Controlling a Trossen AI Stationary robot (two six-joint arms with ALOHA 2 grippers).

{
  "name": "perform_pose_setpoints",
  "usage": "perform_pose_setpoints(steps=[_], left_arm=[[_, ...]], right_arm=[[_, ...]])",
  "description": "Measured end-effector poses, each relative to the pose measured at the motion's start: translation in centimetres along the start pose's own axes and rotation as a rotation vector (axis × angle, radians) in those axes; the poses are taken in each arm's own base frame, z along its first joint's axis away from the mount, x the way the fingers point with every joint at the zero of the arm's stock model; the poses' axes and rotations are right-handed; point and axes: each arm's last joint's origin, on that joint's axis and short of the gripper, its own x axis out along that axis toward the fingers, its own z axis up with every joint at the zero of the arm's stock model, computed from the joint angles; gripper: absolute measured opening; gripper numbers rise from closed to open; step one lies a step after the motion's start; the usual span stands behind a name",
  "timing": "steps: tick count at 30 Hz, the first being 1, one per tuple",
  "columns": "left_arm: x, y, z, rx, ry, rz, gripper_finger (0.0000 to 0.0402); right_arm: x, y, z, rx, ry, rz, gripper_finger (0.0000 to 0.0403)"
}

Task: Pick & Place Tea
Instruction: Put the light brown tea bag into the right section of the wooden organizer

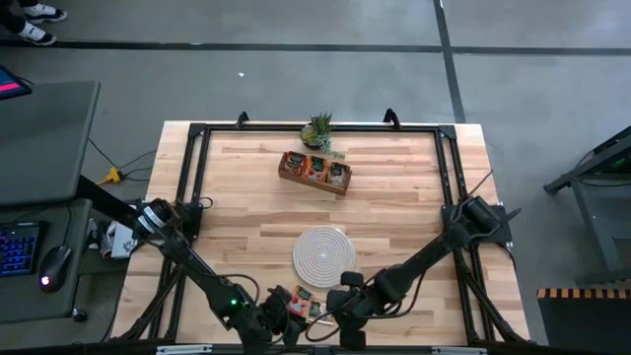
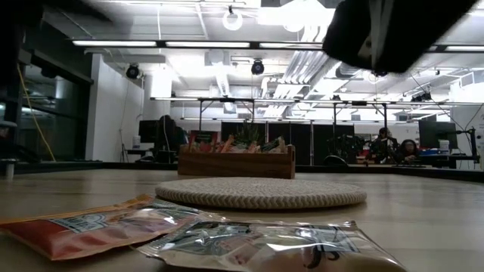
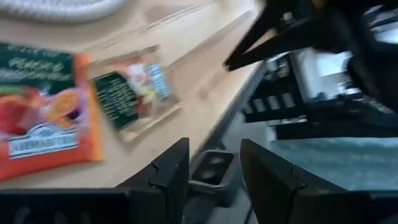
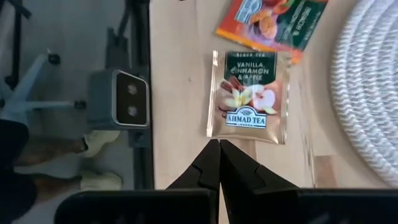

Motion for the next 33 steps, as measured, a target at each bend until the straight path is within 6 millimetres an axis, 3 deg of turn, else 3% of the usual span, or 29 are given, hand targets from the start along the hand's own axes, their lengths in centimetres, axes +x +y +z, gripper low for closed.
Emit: perform_pose_setpoints(steps=[10,24,33], left_arm=[[0.4,0.6,0.1,-0.012,0.009,0.029,0.0143],[0.6,0.6,0.2,-0.020,0.049,0.035,0.0143],[0.5,1.5,0.1,-0.104,0.081,0.132,0.0143]], right_arm=[[2.7,-0.5,0.0,-0.048,0.004,0.027,0.0000],[3.7,-2.3,1.2,-0.112,-0.019,0.036,0.0000],[5.3,-3.8,-1.2,-0.065,0.024,0.063,0.0000]])
